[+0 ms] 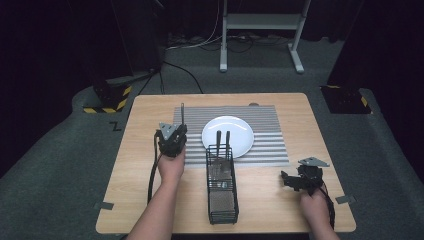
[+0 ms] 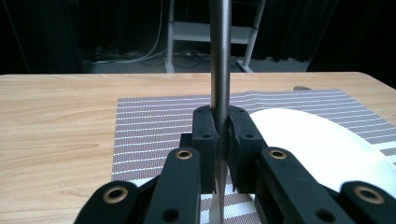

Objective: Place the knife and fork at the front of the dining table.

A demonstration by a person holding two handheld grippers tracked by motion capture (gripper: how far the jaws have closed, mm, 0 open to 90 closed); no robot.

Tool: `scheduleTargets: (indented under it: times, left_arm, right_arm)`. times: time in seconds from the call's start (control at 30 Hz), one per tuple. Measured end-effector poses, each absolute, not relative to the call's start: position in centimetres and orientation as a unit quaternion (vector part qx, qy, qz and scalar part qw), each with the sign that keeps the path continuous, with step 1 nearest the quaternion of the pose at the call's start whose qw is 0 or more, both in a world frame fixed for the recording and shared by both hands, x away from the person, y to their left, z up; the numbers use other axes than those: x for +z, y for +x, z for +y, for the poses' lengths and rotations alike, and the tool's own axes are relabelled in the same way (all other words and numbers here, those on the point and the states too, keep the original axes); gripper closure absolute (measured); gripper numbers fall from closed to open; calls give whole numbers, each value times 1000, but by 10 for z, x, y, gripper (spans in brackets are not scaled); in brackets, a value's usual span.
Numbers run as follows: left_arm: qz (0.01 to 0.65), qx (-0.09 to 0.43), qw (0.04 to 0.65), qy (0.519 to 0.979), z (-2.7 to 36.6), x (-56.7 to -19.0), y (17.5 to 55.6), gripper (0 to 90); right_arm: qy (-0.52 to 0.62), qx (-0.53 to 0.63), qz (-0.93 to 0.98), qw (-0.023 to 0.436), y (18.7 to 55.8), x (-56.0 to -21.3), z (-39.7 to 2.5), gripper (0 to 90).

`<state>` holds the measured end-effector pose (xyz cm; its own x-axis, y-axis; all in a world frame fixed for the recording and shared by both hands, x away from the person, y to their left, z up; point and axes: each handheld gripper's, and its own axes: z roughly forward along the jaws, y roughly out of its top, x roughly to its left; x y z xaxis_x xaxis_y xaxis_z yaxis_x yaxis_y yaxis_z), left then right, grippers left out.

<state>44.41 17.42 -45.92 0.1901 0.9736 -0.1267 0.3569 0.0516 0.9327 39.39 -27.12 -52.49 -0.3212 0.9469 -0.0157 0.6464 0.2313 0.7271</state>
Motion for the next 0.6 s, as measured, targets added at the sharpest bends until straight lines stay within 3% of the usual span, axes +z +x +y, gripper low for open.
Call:
scheduleTargets:
  times: [0.6]
  left_arm:
    - [582, 305, 466, 592, 172, -476, 472, 823]
  right_arm:
    - [532, 318, 748, 236, 394, -525, -271, 93]
